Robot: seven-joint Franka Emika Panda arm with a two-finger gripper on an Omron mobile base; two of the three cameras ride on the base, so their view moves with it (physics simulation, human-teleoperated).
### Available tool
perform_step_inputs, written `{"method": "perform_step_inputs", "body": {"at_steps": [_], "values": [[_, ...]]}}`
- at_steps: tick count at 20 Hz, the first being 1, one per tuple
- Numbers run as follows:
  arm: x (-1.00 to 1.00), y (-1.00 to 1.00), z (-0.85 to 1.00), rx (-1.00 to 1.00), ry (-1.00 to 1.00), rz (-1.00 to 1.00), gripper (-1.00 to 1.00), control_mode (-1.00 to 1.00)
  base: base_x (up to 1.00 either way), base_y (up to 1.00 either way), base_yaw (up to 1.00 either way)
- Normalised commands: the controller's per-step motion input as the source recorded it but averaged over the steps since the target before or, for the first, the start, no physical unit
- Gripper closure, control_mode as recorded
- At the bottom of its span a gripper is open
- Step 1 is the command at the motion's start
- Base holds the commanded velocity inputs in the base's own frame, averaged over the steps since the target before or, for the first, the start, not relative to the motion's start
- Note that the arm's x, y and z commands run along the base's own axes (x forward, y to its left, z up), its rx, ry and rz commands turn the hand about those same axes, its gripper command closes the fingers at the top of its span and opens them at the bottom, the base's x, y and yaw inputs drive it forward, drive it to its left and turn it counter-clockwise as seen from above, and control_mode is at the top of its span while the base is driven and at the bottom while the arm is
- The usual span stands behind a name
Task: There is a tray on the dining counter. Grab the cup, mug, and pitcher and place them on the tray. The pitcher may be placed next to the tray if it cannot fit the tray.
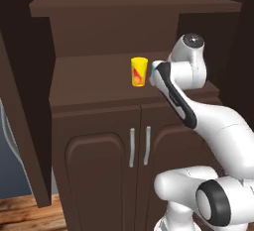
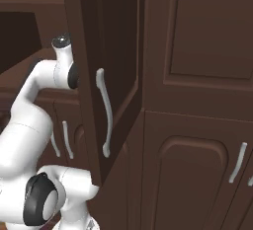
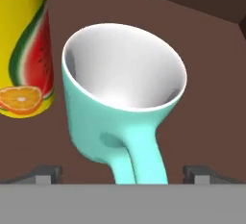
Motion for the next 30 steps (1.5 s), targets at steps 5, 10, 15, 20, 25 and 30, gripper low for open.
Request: {"method": "perform_step_inputs", "body": {"at_steps": [5,10,15,20,25,30], "values": [[0.39,0.0,0.0,0.1,0.06,0.04,-1.0,-1.0,0.0,0.0,0.0],[0.44,0.0,-0.04,0.04,0.03,0.03,-1.0,-1.0,0.0,0.0,0.0],[-0.09,0.42,-0.36,-0.05,-0.05,0.0,-1.0,-1.0,0.0,0.0,0.0],[-0.19,0.48,-0.68,-0.03,-0.02,0.0,-1.0,-1.0,0.0,0.0,0.0],[0.0,-0.29,-0.56,0.13,0.0,0.0,1.0,-1.0,0.0,0.0,0.0],[-0.08,-0.21,-0.45,0.08,-0.12,0.0,1.0,-1.0,0.0,0.0,0.0]]}}
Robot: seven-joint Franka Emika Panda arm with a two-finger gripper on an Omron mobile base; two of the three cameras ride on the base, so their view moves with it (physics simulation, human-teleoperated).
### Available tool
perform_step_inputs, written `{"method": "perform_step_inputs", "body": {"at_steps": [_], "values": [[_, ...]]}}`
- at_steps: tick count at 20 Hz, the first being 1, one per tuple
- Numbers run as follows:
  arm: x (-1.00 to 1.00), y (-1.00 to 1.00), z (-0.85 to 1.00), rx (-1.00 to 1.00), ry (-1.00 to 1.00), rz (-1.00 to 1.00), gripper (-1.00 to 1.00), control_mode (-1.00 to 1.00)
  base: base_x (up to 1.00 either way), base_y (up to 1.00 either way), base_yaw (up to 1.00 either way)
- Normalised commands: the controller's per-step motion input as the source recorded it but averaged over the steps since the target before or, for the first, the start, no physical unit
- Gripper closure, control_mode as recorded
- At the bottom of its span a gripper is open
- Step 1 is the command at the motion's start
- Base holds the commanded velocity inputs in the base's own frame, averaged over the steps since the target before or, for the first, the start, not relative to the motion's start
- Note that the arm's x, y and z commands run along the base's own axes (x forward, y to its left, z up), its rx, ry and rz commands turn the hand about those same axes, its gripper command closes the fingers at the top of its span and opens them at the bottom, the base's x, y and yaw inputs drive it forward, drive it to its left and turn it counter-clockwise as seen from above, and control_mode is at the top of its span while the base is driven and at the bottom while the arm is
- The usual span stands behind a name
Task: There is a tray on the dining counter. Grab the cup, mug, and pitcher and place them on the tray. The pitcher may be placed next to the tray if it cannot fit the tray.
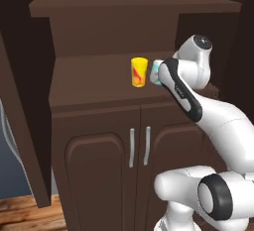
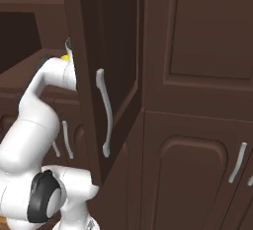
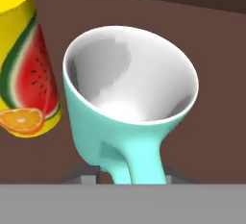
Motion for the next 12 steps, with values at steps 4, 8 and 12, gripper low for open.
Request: {"method": "perform_step_inputs", "body": {"at_steps": [4,8,12], "values": [[-0.15,0.01,-0.28,0.07,-0.17,0.0,1.0,-1.0,0.0,0.0,0.0],[-0.47,0.01,0.73,0.12,-0.04,-0.04,1.0,-1.0,0.0,0.0,0.0],[-0.86,-0.01,0.92,0.07,0.35,-0.17,1.0,-1.0,0.0,0.0,0.0]]}}
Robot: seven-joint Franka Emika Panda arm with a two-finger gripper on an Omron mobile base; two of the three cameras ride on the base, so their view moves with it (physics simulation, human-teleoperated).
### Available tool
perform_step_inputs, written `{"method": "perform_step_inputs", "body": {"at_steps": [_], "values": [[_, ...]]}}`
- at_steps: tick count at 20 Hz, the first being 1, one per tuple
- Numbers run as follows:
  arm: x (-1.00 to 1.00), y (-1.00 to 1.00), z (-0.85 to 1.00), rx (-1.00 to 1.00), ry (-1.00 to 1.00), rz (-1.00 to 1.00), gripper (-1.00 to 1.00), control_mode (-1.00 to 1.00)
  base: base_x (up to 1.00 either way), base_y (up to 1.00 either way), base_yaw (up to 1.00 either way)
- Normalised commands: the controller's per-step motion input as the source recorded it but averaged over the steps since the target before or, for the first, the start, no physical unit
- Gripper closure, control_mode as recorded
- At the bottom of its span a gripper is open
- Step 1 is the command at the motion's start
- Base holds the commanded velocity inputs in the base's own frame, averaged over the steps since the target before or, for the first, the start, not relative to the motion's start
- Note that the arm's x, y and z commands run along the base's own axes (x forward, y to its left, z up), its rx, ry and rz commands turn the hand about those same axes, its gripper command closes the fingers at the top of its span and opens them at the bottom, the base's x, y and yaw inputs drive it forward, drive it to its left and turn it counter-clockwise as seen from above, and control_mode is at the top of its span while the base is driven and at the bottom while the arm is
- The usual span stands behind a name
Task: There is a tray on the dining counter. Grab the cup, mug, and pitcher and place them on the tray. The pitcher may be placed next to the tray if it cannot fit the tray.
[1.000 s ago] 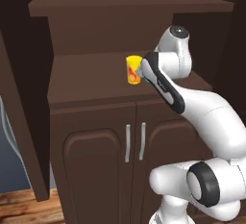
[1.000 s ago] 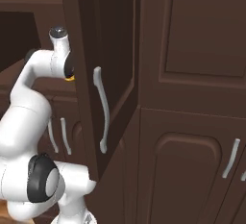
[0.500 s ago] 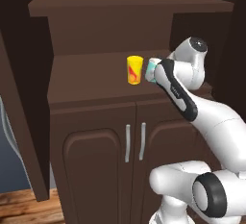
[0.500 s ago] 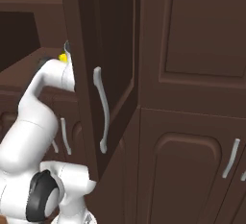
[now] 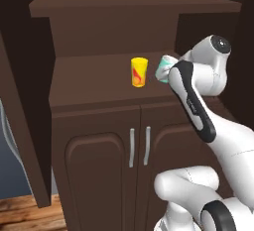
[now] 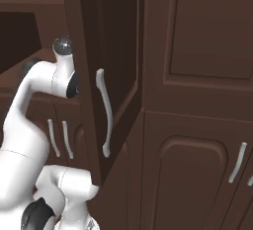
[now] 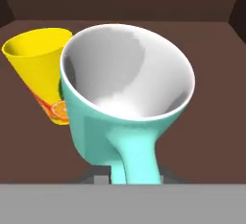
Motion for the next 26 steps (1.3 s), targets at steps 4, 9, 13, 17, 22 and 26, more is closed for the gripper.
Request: {"method": "perform_step_inputs", "body": {"at_steps": [4,9,13,17,22,26], "values": [[-0.98,0.0,0.46,-0.12,0.34,-0.12,1.0,-1.0,0.0,0.0,0.0],[-1.0,0.0,0.13,-0.25,-0.13,-0.03,1.0,-1.0,0.0,0.0,0.0],[-0.98,0.0,0.0,-0.15,-0.17,0.0,1.0,-1.0,0.0,0.0,0.0],[-0.78,0.0,0.2,-0.01,-0.02,0.0,1.0,-1.0,0.0,0.0,0.0],[-0.76,0.0,0.2,0.0,0.0,0.0,1.0,-1.0,0.0,0.0,0.0],[-0.66,0.01,0.17,0.0,-0.02,0.0,1.0,-1.0,0.0,0.0,0.0]]}}
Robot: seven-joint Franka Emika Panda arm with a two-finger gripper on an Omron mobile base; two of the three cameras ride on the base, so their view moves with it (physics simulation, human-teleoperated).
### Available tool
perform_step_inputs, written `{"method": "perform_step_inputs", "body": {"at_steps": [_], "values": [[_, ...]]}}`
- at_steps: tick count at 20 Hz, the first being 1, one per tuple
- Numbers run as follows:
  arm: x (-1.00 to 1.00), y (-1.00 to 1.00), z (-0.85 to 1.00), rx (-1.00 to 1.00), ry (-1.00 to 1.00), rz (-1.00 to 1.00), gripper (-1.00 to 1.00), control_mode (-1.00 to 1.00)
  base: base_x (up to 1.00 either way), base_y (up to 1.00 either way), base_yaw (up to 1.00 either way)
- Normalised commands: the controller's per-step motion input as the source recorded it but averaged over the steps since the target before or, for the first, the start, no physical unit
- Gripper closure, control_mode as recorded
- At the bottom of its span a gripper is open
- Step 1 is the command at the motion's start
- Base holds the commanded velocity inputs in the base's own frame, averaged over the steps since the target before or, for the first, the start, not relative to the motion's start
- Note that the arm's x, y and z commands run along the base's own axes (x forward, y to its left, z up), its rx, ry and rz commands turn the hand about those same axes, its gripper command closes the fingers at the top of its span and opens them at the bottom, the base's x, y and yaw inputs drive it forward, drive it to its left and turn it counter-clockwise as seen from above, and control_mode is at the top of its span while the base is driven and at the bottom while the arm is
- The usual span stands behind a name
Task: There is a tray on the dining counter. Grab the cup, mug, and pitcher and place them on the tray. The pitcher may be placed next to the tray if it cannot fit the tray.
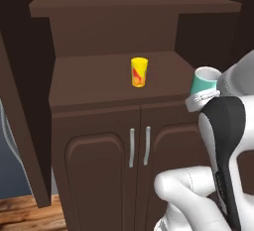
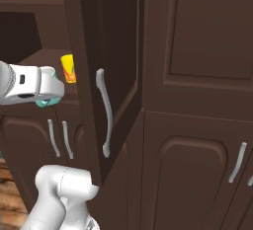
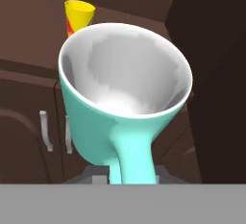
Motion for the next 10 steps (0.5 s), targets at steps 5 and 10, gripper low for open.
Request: {"method": "perform_step_inputs", "body": {"at_steps": [5,10], "values": [[-0.15,0.0,0.03,0.0,-0.01,0.0,1.0,1.0,-0.76,0.02,0.0],[0.0,0.0,0.0,0.0,0.0,0.0,1.0,1.0,-1.0,0.39,-0.01]]}}
